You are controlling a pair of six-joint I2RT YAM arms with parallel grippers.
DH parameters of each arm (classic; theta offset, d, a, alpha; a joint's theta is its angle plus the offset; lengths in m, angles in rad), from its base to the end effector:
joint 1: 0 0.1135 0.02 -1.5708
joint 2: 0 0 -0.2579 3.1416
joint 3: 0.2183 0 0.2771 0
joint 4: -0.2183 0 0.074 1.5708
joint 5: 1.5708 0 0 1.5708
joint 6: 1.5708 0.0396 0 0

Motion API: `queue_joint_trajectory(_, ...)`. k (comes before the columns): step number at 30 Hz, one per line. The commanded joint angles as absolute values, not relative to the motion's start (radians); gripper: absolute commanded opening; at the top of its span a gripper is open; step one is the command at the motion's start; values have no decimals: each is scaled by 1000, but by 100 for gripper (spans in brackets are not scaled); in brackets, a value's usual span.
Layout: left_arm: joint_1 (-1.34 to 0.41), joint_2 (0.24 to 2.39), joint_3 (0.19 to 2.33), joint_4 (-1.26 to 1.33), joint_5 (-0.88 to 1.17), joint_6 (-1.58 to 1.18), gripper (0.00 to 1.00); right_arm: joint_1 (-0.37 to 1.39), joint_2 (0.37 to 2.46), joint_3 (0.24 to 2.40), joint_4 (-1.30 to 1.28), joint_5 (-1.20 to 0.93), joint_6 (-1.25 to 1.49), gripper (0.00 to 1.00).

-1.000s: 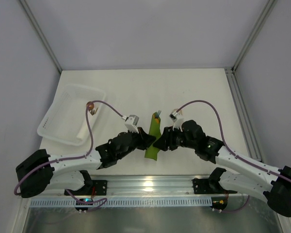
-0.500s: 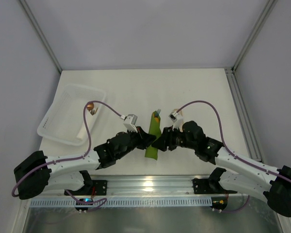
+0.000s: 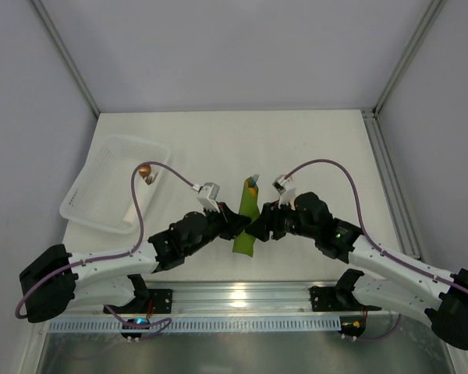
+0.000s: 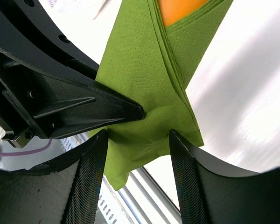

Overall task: Place the utensils on the paper napkin and roll it up
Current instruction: Roll the napkin.

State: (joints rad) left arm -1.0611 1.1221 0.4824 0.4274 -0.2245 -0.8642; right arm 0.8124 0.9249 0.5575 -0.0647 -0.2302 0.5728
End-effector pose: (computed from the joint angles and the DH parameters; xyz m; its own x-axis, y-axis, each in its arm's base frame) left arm 0.1399 -0.2323 0.2088 -0.6332 -0.3868 -0.6704 0.4054 0.5720 -0.7130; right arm 0.1592 0.1812 0.2312 -0.7024 0.0259 -0.7114 -0.5576 0.6011 0.5725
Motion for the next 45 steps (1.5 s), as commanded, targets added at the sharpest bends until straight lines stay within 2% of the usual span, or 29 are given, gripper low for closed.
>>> queue_joint_trajectory(1, -1066, 1091, 512, 439, -238, -861, 0, 818, 876, 618, -98, -198, 529, 59)
queue_joint_trajectory(5, -1065, 1091, 538, 394, -252, -853, 0, 818, 850, 634, -113, -219, 537, 60)
queue_joint_trajectory(7, -1066, 1092, 552, 376, -249, -853, 0, 818, 854, 640, -112, -229, 537, 65)
queue_joint_trajectory(10, -1066, 1098, 561, 377, -238, -857, 0, 818, 871, 643, -88, -255, 535, 67)
queue_joint_trajectory(25, -1066, 1058, 555, 413, -199, -903, 0, 818, 917, 600, 84, -333, 563, 68)
queue_joint_trajectory(36, -1066, 1026, 545, 419, -189, -917, 0, 816, 956, 626, 57, -259, 546, 72)
queue_joint_trajectory(45, -1066, 989, 563, 330, -221, -904, 0, 816, 833, 647, -144, -73, 497, 72)
